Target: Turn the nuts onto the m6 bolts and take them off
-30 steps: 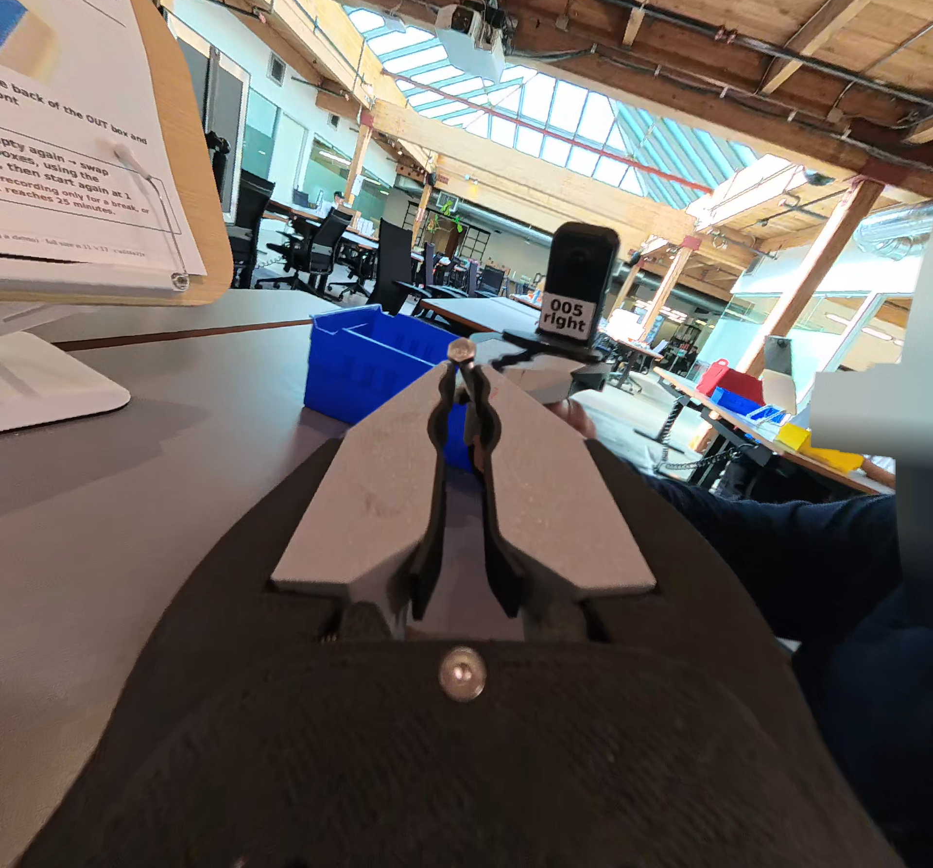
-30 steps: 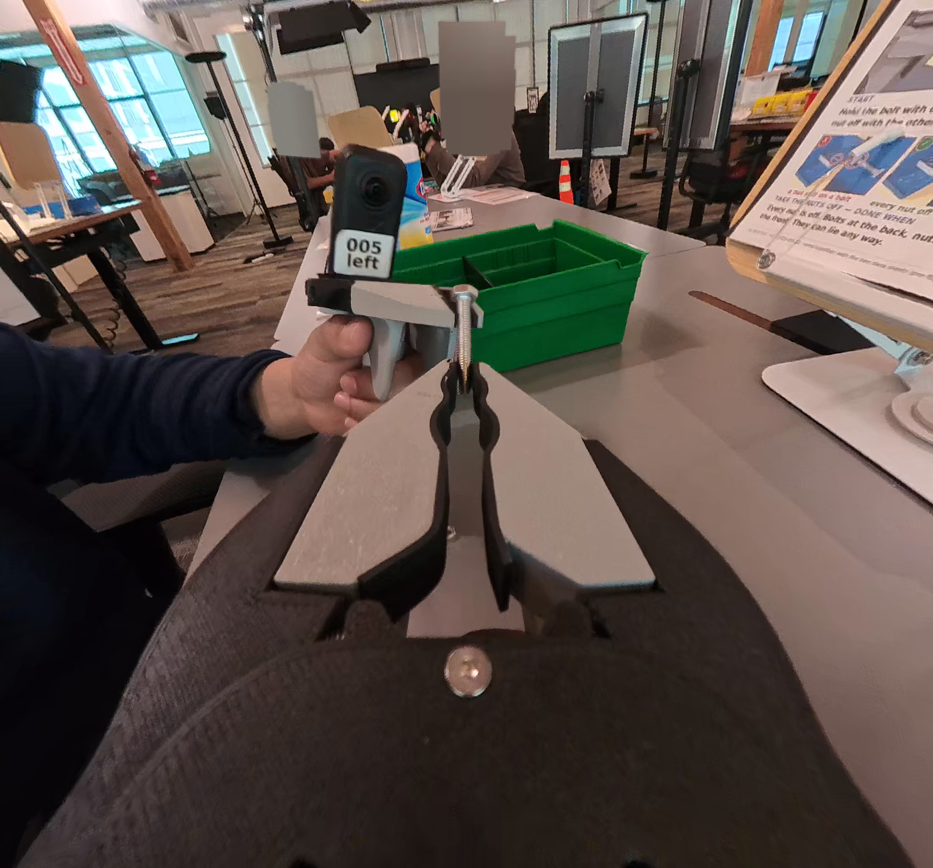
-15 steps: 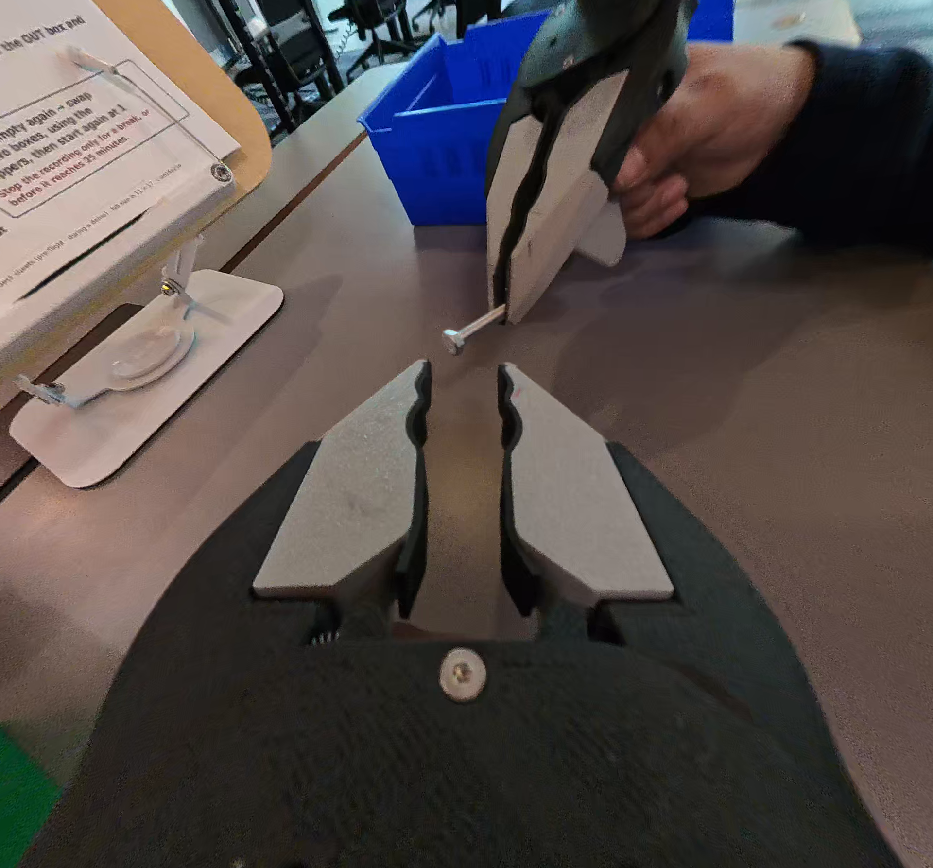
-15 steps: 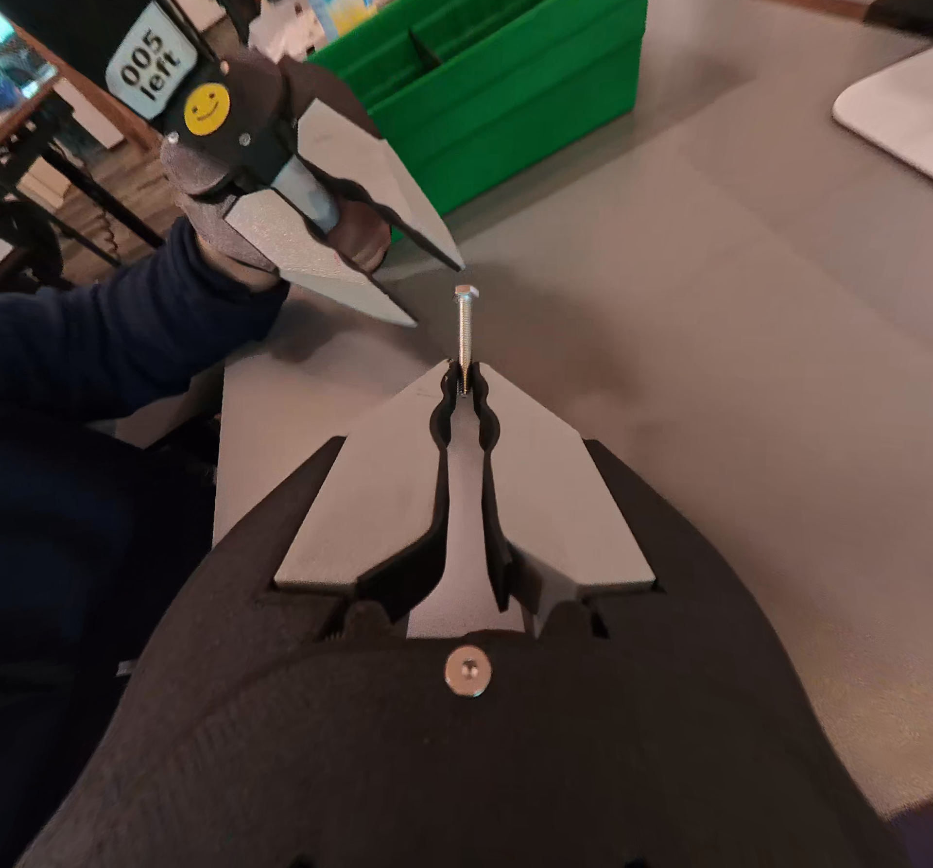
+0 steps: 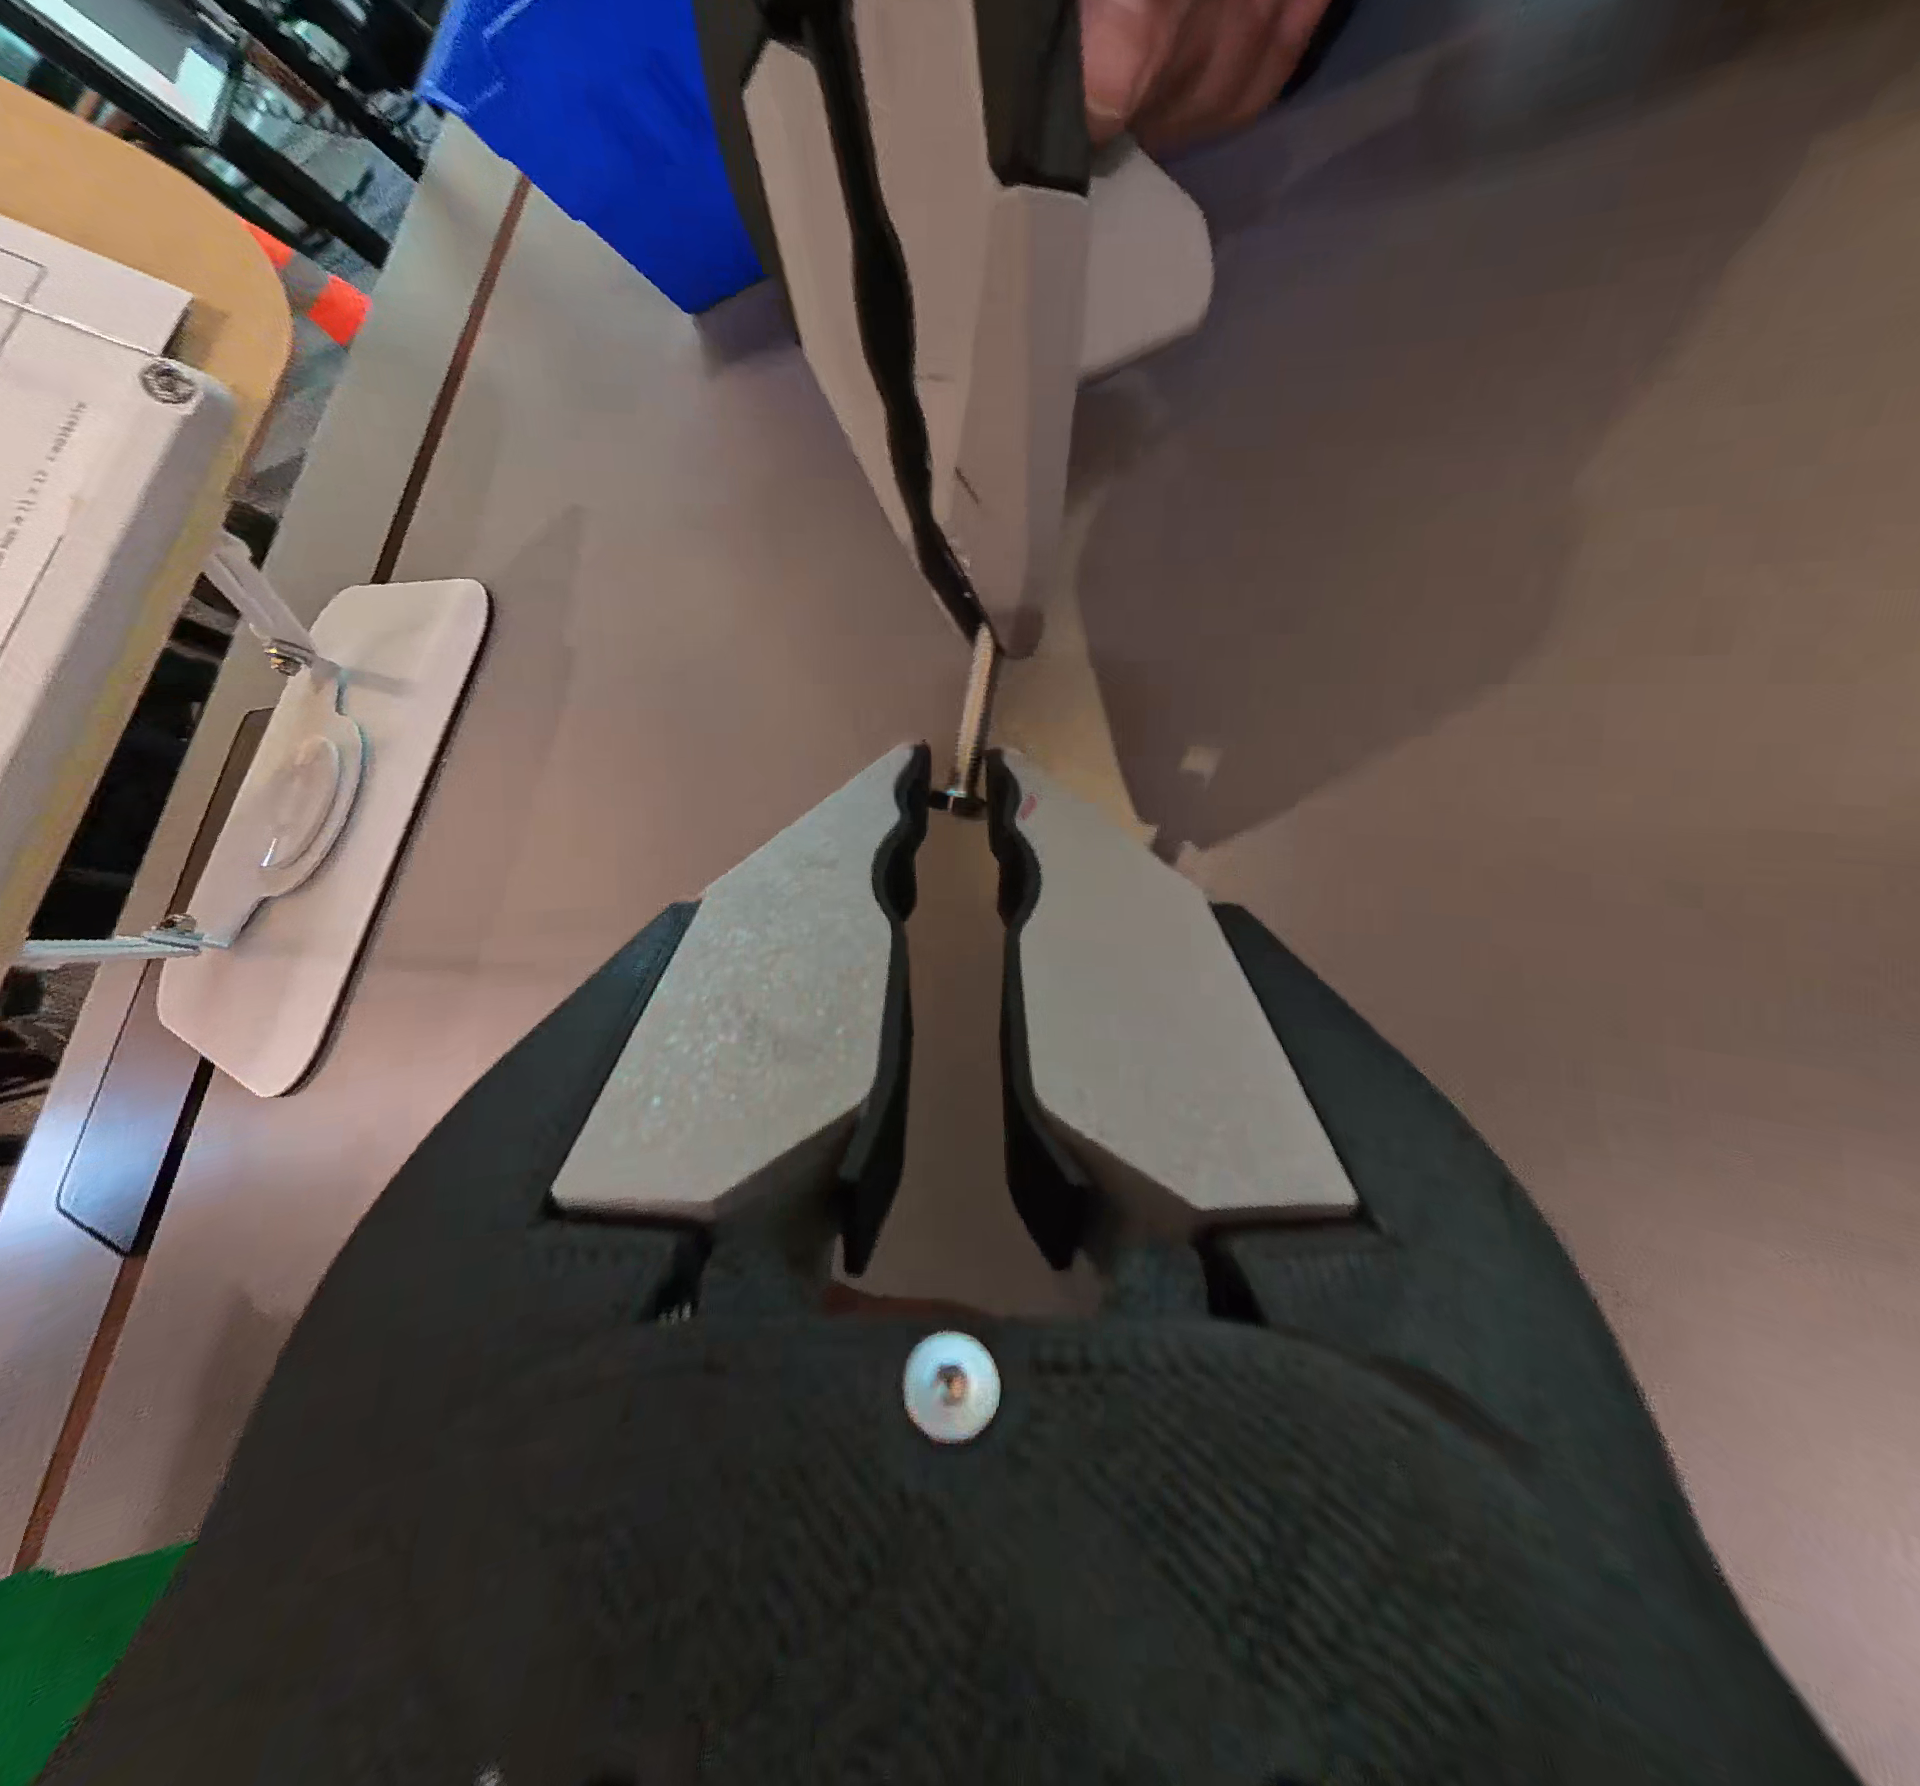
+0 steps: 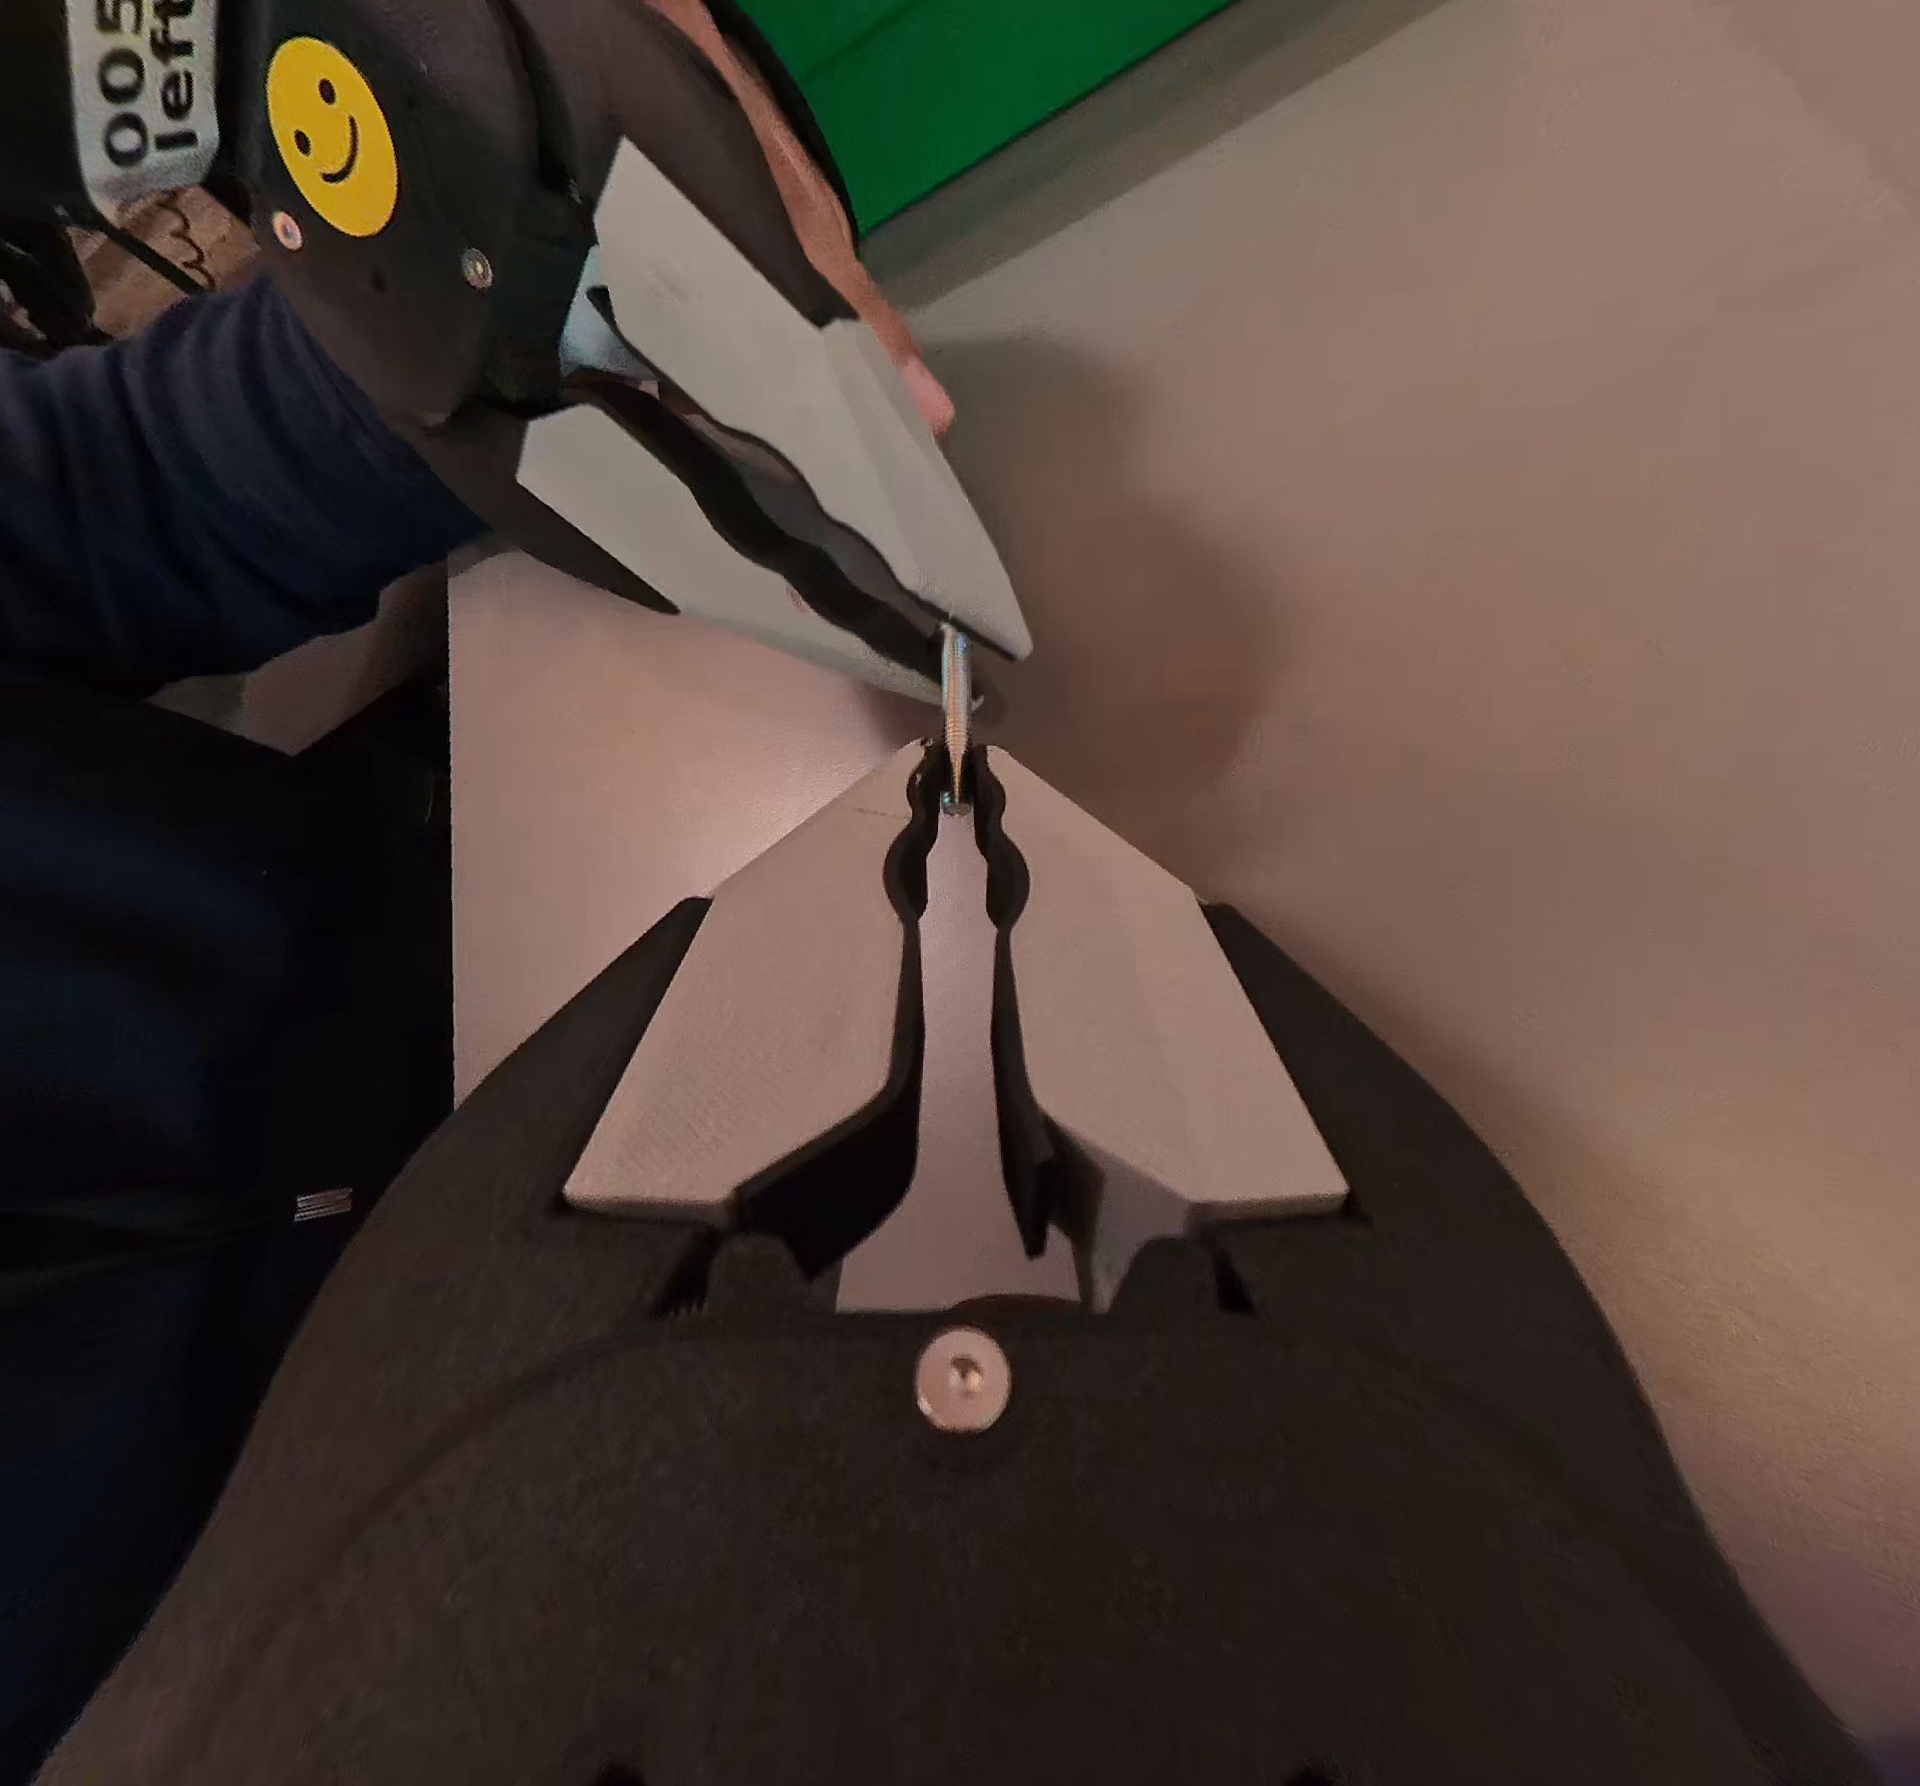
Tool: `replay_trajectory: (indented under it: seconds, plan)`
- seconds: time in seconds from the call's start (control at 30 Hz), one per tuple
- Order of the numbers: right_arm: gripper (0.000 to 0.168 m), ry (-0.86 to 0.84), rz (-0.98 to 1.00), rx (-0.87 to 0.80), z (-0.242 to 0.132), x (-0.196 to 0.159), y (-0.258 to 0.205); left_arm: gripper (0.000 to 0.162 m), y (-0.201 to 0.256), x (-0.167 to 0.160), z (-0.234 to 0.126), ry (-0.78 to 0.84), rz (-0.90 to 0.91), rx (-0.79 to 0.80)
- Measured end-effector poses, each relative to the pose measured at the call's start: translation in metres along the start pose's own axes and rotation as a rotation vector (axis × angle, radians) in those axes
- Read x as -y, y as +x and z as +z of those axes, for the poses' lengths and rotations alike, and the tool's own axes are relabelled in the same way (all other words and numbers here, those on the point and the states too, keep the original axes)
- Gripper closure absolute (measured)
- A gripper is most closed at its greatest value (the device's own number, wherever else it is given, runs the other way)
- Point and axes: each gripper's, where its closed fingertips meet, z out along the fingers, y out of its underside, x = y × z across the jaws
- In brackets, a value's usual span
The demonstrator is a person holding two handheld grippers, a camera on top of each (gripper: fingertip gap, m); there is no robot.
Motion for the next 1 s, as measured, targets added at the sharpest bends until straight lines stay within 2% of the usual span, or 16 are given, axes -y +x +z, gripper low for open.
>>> replay_trajectory:
  seconds: [0.03, 0.13, 0.3, 0.5, 0.6, 0.73, 0.83, 1.0]
  plan:
    - [0.166, 0.008, 0.003, 0.003, -0.001, 0.001, 0.000, 0.153, 0.001, 0.000, 0.001, -0.005, 0.001, -0.007]
    - [0.166, 0.061, 0.015, -0.002, -0.006, 0.010, 0.002, 0.154, -0.007, 0.004, 0.001, 0.020, -0.089, 0.012]
    - [0.165, 0.294, -0.011, 0.013, -0.031, 0.046, -0.002, 0.154, -0.024, 0.020, -0.007, 0.181, -0.372, -0.017]
    - [0.161, 0.416, -0.053, -0.006, -0.044, 0.063, -0.005, 0.154, -0.030, 0.034, -0.015, 0.281, -0.471, -0.029]
    - [0.168, 0.437, -0.067, -0.006, -0.043, 0.065, -0.007, 0.154, -0.026, 0.040, -0.013, 0.305, -0.500, -0.055]
    - [0.168, 0.431, -0.060, -0.016, -0.036, 0.065, -0.006, 0.154, -0.023, 0.044, -0.012, 0.334, -0.584, -0.105]
    - [0.156, 0.495, -0.051, -0.015, -0.048, 0.073, -0.006, 0.154, -0.032, 0.041, -0.016, 0.357, -0.650, -0.095]
    - [0.151, 0.541, -0.023, 0.018, -0.053, 0.077, -0.006, 0.155, -0.036, 0.055, -0.028, 0.498, -0.771, -0.188]
